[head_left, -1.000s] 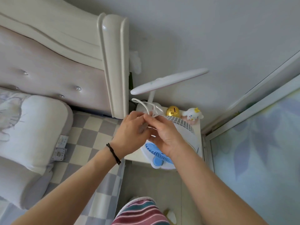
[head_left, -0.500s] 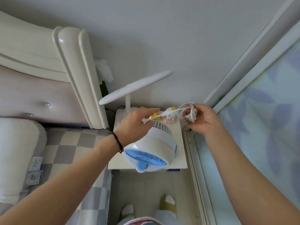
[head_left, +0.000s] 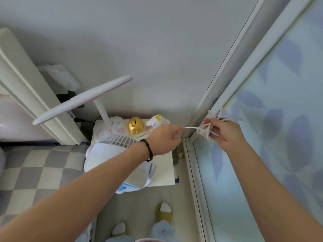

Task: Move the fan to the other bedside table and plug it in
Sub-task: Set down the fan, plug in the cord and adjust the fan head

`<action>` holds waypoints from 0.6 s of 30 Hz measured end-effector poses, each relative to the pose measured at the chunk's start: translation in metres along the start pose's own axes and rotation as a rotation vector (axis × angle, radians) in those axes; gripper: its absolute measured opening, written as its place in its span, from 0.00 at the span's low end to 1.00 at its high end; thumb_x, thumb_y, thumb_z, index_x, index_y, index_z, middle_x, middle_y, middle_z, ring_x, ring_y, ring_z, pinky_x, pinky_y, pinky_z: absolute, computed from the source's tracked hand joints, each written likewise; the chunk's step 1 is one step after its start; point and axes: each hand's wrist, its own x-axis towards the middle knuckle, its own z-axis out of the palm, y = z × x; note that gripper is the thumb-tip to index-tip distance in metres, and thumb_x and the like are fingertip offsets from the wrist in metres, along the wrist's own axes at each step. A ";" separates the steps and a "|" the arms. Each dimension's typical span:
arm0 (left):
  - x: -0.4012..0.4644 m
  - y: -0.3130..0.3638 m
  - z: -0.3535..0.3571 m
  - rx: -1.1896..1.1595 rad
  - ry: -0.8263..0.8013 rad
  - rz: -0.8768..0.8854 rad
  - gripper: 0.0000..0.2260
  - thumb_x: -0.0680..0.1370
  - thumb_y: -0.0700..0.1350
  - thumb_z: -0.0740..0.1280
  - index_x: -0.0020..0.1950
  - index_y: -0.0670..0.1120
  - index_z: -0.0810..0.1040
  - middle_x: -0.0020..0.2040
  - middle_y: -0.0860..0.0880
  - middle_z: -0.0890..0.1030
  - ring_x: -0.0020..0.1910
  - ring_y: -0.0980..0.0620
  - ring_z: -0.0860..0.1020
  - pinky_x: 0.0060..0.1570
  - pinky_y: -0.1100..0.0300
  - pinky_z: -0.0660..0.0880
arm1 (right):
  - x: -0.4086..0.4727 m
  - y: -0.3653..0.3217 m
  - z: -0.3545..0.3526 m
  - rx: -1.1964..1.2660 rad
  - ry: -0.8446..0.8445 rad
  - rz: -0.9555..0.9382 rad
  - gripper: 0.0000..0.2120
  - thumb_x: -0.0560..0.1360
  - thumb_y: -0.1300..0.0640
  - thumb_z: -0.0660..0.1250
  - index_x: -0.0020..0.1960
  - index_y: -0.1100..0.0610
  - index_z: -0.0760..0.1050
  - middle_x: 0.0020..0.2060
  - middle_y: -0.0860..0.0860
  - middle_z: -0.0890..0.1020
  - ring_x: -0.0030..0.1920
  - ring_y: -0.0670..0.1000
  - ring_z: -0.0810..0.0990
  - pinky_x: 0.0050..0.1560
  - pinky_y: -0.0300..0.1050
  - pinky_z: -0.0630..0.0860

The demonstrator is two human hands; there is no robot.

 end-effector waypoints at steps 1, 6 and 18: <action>0.008 0.012 0.009 -0.016 -0.027 0.015 0.20 0.77 0.41 0.61 0.69 0.48 0.68 0.59 0.41 0.78 0.57 0.44 0.76 0.59 0.54 0.72 | 0.005 -0.004 -0.001 0.068 -0.031 -0.008 0.09 0.77 0.66 0.61 0.38 0.61 0.72 0.25 0.51 0.82 0.25 0.47 0.81 0.27 0.42 0.80; 0.060 0.051 0.031 -0.165 0.156 -0.071 0.23 0.73 0.49 0.67 0.67 0.46 0.68 0.54 0.45 0.80 0.53 0.46 0.78 0.50 0.58 0.74 | 0.027 -0.014 -0.001 0.176 -0.148 -0.036 0.05 0.78 0.62 0.61 0.47 0.63 0.74 0.36 0.54 0.83 0.33 0.49 0.84 0.30 0.41 0.80; 0.116 0.024 0.011 -0.258 0.103 -0.196 0.02 0.73 0.43 0.67 0.44 0.45 0.78 0.38 0.47 0.80 0.35 0.52 0.80 0.36 0.60 0.78 | 0.085 -0.012 -0.002 -0.130 -0.150 0.023 0.03 0.75 0.67 0.64 0.43 0.62 0.73 0.38 0.54 0.79 0.37 0.50 0.78 0.42 0.46 0.77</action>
